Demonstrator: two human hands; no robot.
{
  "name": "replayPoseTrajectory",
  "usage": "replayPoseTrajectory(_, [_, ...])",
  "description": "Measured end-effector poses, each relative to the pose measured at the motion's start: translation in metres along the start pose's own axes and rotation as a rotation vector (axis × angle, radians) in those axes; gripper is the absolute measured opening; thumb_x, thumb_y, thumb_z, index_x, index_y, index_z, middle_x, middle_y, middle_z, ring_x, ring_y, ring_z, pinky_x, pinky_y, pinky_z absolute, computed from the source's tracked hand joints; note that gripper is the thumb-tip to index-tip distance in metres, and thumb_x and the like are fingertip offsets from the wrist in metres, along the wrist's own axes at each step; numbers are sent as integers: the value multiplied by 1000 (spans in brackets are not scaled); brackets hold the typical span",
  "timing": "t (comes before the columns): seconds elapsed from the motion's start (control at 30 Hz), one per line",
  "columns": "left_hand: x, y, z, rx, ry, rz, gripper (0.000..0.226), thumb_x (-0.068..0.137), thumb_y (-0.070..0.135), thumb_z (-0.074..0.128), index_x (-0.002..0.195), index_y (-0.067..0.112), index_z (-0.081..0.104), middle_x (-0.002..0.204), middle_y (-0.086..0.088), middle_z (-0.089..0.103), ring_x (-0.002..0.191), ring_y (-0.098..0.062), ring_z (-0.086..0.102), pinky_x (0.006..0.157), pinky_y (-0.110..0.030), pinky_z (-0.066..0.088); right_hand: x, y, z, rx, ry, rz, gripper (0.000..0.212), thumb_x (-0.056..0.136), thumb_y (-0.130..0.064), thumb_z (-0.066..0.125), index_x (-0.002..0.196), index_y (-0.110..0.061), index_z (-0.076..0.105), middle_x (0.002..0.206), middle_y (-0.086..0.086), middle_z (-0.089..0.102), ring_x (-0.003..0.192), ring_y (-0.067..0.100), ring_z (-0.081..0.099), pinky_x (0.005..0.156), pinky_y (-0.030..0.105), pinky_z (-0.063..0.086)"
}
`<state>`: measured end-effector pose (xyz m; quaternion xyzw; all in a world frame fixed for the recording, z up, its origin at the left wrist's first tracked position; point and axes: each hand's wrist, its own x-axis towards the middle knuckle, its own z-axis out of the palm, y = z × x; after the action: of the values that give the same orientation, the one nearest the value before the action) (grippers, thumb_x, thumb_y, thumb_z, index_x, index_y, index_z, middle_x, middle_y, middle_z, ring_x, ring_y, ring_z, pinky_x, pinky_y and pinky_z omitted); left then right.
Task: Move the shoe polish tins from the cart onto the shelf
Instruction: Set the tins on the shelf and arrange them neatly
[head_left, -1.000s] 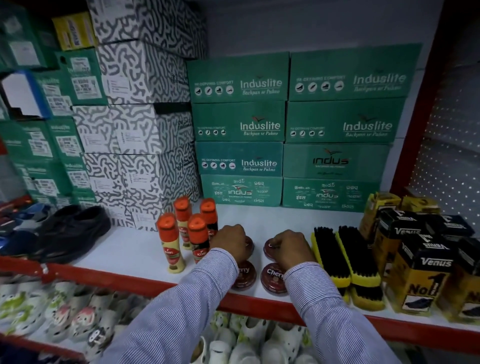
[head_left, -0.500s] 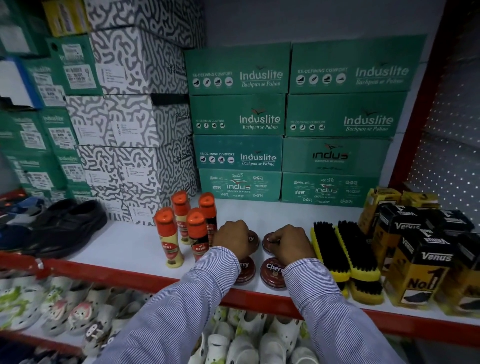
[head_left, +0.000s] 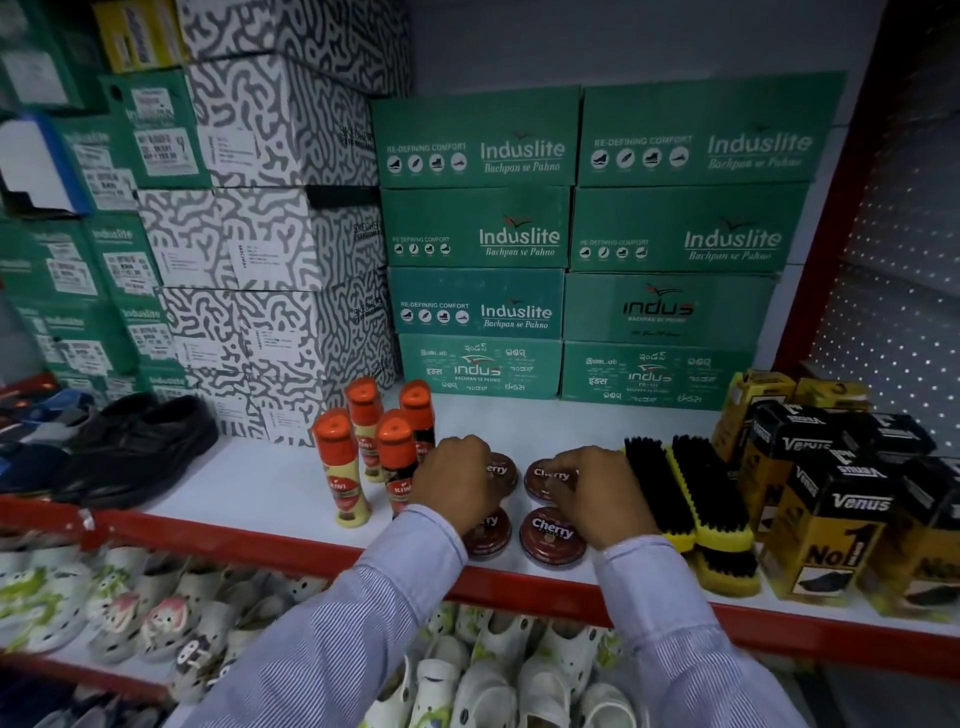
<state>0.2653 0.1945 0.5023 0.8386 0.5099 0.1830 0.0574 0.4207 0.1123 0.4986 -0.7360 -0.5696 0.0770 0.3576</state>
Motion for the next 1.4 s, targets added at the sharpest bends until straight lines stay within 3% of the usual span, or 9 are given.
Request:
replayPoseTrajectory(0.13, [-34, -10, -3, 34, -4, -4, 42, 79, 47, 72, 102, 13, 73, 105, -11, 75, 102, -34, 71, 79, -39, 58, -31, -2, -3, -84, -49, -45, 20, 79, -23, 75, 98, -23, 81, 105, 3, 79, 97, 20, 72, 92, 34, 57])
replayPoseTrajectory(0.23, [-52, -14, 3, 62, -17, -2, 51, 75, 61, 71, 97, 15, 73, 100, -9, 77, 98, -32, 72, 77, -39, 58, -46, -7, 4, -158, -129, -65, 11, 76, -28, 73, 86, -26, 79, 87, 5, 77, 85, 20, 72, 77, 31, 58])
replayPoseTrajectory(0.37, [-58, -15, 7, -27, 61, 13, 37, 74, 58, 74, 90, 25, 75, 94, -4, 78, 97, -29, 72, 69, -32, 50, -53, -9, 7, -211, -133, -83, 4, 80, -23, 69, 81, -20, 73, 80, 11, 71, 81, 25, 68, 71, 30, 54])
replayPoseTrajectory(0.6, [-59, -20, 11, -140, 66, -32, 40, 69, 54, 76, 104, 35, 76, 97, 3, 81, 98, -24, 74, 72, -29, 51, -50, 0, 11, -116, -97, -118, 17, 80, -17, 74, 97, -16, 75, 98, 10, 77, 90, 18, 71, 84, 33, 57])
replayPoseTrajectory(0.73, [-61, -19, 13, -149, 91, -45, 43, 67, 53, 76, 106, 36, 75, 100, 3, 81, 99, -24, 74, 70, -26, 43, -47, 4, 15, -65, -101, -117, 19, 80, -15, 74, 98, -19, 75, 100, 6, 78, 92, 17, 72, 88, 34, 58])
replayPoseTrajectory(0.93, [-60, -20, 14, -148, 87, -61, 46, 67, 52, 76, 109, 36, 74, 103, 3, 80, 101, -25, 73, 71, -27, 44, -45, 5, 15, -36, -114, -93, 22, 80, -17, 76, 101, -23, 78, 104, 1, 79, 98, 15, 72, 94, 36, 57])
replayPoseTrajectory(1.17, [-59, -22, 17, -132, 92, -61, 47, 68, 54, 75, 111, 35, 74, 104, 3, 80, 103, -24, 73, 73, -28, 47, -44, 7, 17, -40, -125, -79, 24, 80, -15, 76, 102, -24, 78, 105, 3, 79, 99, 18, 72, 95, 38, 56])
replayPoseTrajectory(1.4, [-60, -23, 19, -131, 107, -65, 48, 67, 54, 76, 111, 35, 73, 106, 3, 80, 104, -24, 72, 72, -27, 40, -41, 8, 17, -45, -142, -73, 27, 78, -15, 77, 104, -25, 77, 105, 1, 79, 99, 16, 72, 96, 36, 56])
